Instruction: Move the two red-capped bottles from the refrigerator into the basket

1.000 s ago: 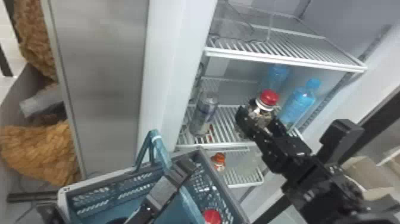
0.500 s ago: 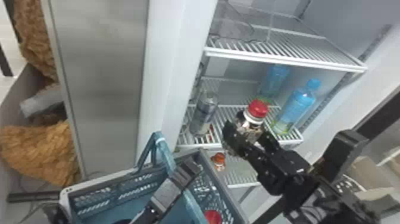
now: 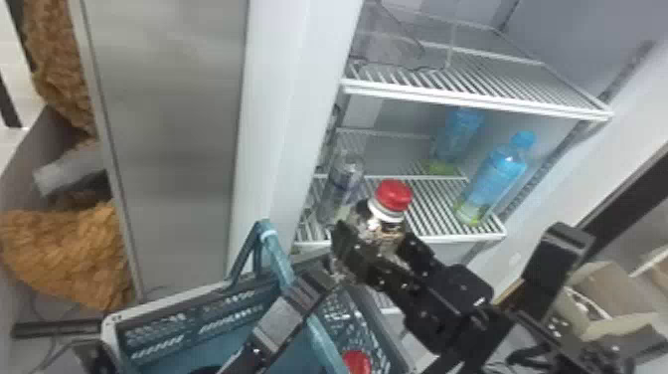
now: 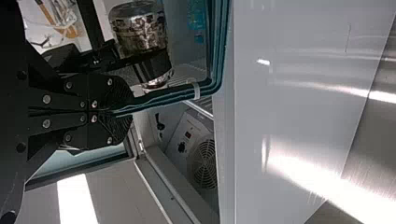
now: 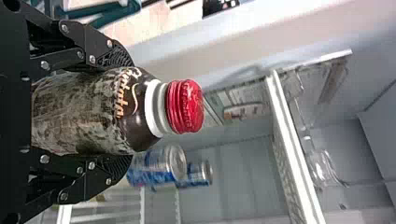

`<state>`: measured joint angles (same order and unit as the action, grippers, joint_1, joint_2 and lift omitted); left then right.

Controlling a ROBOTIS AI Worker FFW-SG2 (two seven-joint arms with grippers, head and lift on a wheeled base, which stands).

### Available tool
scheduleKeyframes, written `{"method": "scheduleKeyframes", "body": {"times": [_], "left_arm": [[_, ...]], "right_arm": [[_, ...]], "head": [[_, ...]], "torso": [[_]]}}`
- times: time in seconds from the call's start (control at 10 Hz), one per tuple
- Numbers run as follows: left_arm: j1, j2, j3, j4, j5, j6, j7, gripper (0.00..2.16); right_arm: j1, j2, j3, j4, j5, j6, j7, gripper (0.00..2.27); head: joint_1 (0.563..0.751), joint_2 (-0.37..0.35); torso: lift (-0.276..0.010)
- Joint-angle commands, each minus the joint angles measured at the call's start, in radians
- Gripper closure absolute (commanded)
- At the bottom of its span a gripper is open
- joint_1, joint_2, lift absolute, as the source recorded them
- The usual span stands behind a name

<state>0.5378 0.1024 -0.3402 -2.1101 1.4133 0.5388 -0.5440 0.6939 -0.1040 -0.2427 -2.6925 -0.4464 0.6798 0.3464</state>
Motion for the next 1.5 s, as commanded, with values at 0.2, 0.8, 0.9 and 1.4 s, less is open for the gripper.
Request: {"method": "scheduleKeyframes", "body": {"times": [0.2,0.8,0.9,1.4], "left_arm": [[-0.003,-0.004,-0.001,0.003,0.005,-0.004,-0.001,1.20],[-0.005,-0.007,0.011,0.008,0.025,-0.041,-0.002,1.20],[-0.003,-0.007,0.015,0.008,0.025,-0.046,-0.002,1.20],[-0.005,-0.004,0.013,0.008,0.023,-0.048,-0.002,1.20]], "right_arm": [[-0.048,-0.016,0.081,0.050,0.002,0.029,0.019,1.28],[-0.088,-0.023,0.103,0.092,0.008,0.079,0.066,0.18],[-0.075,-0.022,0.091,0.077,0.004,0.069,0.066,0.18],[0.109,0.017,-0.072,0.001,0.000,-0.147,0.066,0.19]], "head": [[0.695,-0.350],[0.695,-0.303],[0.695,-0.301],[0.695,-0.350]], "torso": [[0.000],[0.000],[0.000],[0.000]]}}
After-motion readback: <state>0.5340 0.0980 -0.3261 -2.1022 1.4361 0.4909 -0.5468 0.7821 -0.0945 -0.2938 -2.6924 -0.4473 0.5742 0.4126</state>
